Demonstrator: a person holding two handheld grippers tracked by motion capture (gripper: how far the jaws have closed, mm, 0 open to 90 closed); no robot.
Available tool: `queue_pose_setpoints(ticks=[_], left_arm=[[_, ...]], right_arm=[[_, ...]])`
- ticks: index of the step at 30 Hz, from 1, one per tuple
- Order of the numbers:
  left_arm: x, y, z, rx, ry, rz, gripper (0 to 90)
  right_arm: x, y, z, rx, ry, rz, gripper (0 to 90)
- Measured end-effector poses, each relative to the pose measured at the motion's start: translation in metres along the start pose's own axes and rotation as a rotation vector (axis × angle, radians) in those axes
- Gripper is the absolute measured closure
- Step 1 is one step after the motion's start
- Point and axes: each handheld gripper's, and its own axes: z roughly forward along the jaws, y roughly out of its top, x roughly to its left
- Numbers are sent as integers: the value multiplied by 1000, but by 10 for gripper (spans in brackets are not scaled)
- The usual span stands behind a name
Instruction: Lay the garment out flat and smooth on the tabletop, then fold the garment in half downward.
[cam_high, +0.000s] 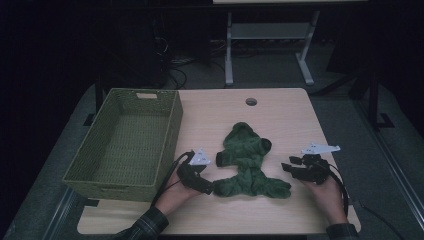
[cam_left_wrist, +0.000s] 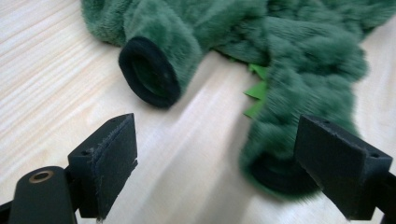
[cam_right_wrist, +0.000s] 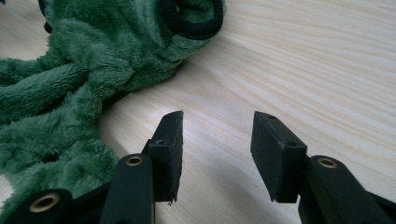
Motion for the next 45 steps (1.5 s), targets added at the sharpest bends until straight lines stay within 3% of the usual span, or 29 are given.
queue_pose_setpoints(ticks=[3, 8, 14, 17, 24, 28, 34, 39, 42, 45], left_arm=[[-9, -9, -5, -20, -22, 1, 128], [-22, -22, -5, 21, -31, 23, 127], [-24, -30, 1, 60, -36, 51, 126], [-22, -33, 1, 70, -32, 57, 127], [-24, -42, 0, 19, -30, 72, 127], [-23, -46, -4, 19, -40, 80, 133], [-24, -49, -7, 14, -52, 88, 134], [-25, -50, -8, 11, -61, 91, 134], [-25, -50, -8, 13, -62, 90, 134], [-25, -50, -8, 13, -62, 90, 134]], right_arm=[[2, -1, -1, -3, 14, 5, 546], [10, 0, -4, -10, 38, 1, 561], [26, 8, -3, -47, 106, -31, 581], [41, 13, -1, -54, 143, -61, 593], [80, 25, 10, -56, 263, -132, 621], [102, 30, 19, -50, 323, -180, 621], [133, 34, 33, -33, 389, -247, 631], [153, 36, 44, -3, 420, -290, 644], [161, 34, 55, 34, 407, -316, 642], [167, 30, 65, 83, 363, -354, 671]])
